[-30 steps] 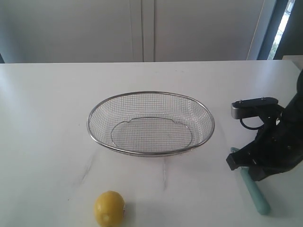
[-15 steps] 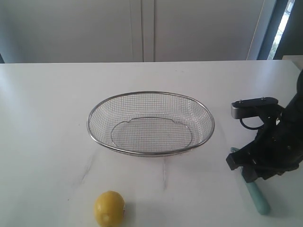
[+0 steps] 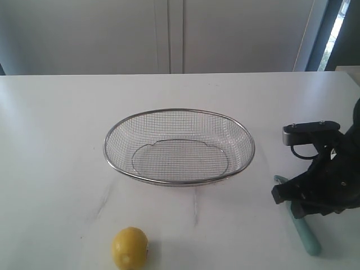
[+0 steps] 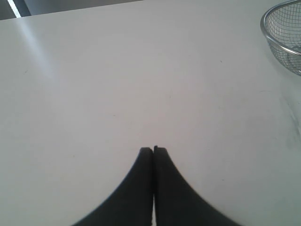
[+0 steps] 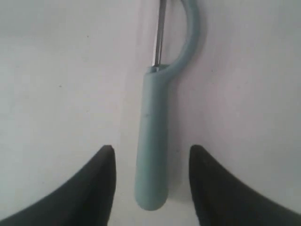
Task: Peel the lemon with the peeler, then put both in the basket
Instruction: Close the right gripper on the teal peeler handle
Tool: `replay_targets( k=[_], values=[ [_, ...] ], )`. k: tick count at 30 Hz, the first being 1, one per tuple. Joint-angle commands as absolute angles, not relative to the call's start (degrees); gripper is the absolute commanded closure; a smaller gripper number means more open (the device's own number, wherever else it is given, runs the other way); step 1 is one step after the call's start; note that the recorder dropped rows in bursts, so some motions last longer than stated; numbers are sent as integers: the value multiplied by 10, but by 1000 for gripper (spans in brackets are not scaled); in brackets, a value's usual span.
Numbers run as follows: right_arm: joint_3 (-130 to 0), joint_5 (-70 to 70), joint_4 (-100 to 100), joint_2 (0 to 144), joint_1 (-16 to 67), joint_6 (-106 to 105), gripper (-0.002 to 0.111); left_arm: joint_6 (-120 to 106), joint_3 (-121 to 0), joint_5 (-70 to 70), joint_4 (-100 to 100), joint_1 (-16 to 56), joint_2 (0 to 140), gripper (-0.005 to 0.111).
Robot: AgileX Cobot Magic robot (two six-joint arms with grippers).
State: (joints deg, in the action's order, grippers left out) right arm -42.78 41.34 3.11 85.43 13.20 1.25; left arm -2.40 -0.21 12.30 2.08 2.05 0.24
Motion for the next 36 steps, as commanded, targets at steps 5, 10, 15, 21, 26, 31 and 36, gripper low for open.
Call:
replay_targets(
  k=[5, 10, 15, 21, 26, 31, 36],
  values=[
    [-426, 406, 33, 904, 133, 20, 62, -25, 0, 121, 26, 20, 0, 107],
    [-426, 381, 56, 916, 133, 33, 62, -25, 0, 121, 26, 20, 0, 107],
    [-426, 380, 56, 934, 133, 33, 62, -26, 0, 121, 26, 20, 0, 107],
    [-426, 363, 56, 953, 133, 33, 62, -26, 0, 121, 26, 20, 0, 107],
    [-426, 351, 56, 956, 133, 33, 62, -26, 0, 121, 26, 20, 0, 107],
    [-426, 349, 55, 956, 133, 32, 62, -26, 0, 121, 26, 20, 0, 107],
    [-426, 347, 49, 956, 133, 28, 62, -26, 0, 121, 26, 20, 0, 107]
  ],
)
